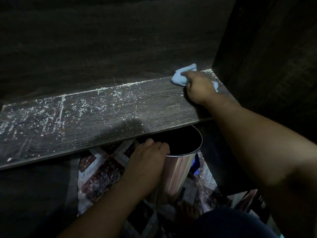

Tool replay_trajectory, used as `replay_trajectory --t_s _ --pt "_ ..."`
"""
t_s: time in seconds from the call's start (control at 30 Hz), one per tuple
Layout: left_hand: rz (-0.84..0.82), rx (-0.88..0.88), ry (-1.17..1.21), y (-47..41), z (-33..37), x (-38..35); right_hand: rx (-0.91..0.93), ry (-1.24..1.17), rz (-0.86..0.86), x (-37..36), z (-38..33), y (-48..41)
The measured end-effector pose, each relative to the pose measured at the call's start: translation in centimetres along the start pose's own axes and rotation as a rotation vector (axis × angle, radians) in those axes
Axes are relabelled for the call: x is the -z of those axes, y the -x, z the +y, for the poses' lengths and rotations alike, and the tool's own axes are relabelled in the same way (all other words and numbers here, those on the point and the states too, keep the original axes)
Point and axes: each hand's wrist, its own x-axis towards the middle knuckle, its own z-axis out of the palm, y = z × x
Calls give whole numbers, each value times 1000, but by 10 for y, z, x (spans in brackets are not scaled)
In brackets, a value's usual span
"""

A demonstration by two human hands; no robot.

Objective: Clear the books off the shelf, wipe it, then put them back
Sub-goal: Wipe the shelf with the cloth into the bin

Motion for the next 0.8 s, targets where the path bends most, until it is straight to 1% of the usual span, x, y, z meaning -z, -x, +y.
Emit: replay_trajectory --t_s 0.1,0.2,0.3,0.4,0.47,0.53,0.57,0.67,0.8 --pt "-24 15 6 2 -3 2 114 -82 -22 -2 -16 22" --pt "-47 16 38 2 -3 7 175 -129 -35 4 -20 47" --pt "-44 12 57 2 -2 11 130 -194 -20 17 -16 59" --pt "-30 4 63 3 -2 11 77 -189 126 35 3 50" --pt "-30 8 58 4 -3 10 18 -132 160 43 23 37" --pt "-25 15 59 5 -5 9 -69 -67 97 39 36 25" --pt "-25 18 62 5 -6 9 -84 -12 51 32 37 20" --pt "-25 8 73 6 -7 9 -21 141 -41 8 17 10" --pt "-23 0 52 7 -9 5 104 92 -109 -9 -21 6"
